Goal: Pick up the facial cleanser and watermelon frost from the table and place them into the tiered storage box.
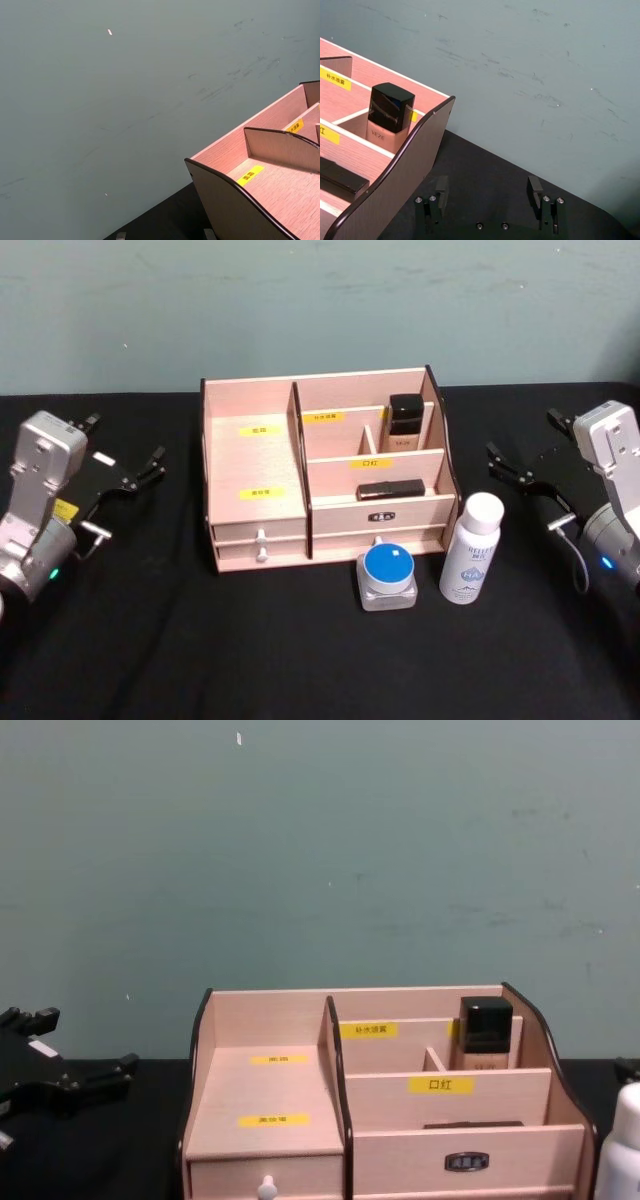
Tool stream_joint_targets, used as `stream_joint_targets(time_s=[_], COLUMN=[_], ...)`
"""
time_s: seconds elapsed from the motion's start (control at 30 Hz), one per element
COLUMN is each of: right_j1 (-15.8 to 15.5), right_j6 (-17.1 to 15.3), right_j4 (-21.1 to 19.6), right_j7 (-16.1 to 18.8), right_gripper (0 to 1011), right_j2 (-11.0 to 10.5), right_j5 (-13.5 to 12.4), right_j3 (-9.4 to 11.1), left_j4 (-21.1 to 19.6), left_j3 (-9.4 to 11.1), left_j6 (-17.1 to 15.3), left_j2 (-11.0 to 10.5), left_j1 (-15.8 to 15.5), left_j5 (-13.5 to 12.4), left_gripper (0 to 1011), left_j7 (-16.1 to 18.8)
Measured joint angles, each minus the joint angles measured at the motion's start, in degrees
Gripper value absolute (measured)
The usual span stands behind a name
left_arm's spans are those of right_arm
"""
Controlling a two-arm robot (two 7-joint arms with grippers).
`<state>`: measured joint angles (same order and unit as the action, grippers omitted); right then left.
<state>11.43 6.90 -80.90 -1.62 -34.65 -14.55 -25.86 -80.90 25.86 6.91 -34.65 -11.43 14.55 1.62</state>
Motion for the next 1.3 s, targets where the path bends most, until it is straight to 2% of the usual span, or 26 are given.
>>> stream_joint_targets(time_s=[0.7, 0.87, 1.1, 1.2, 1.3], right_j1=[0.09, -0.28, -3.89, -6.03, -9.67], right_j6=[-0.03, -0.14, -0.01, -0.03, -0.16], right_j4=[0.43, -0.24, -7.91, -11.9, -17.41], right_j7=[0.17, 0.91, 2.1, 2.96, 4.54], right_gripper=[1002, 1002, 1002, 1002, 1002], right_j2=[0.29, 0.35, -2.78, -4.49, -7.14], right_j5=[0.09, 0.13, -0.64, -1.58, -3.59], right_j3=[0.08, 1.11, 4.24, 5.91, 8.36], left_j4=[0.0, 0.0, 0.0, 0.0, 0.0], left_j3=[0.0, 0.0, 0.0, 0.0, 0.0], left_j6=[0.0, 0.0, 0.0, 0.0, 0.0], left_j2=[0.0, 0.0, 0.0, 0.0, 0.0], left_j1=[0.0, 0.0, 0.0, 0.0, 0.0], left_j5=[0.0, 0.0, 0.0, 0.0, 0.0], left_gripper=[1001, 1001, 1001, 1001, 1001], left_j7=[0.0, 0.0, 0.0, 0.0, 0.0])
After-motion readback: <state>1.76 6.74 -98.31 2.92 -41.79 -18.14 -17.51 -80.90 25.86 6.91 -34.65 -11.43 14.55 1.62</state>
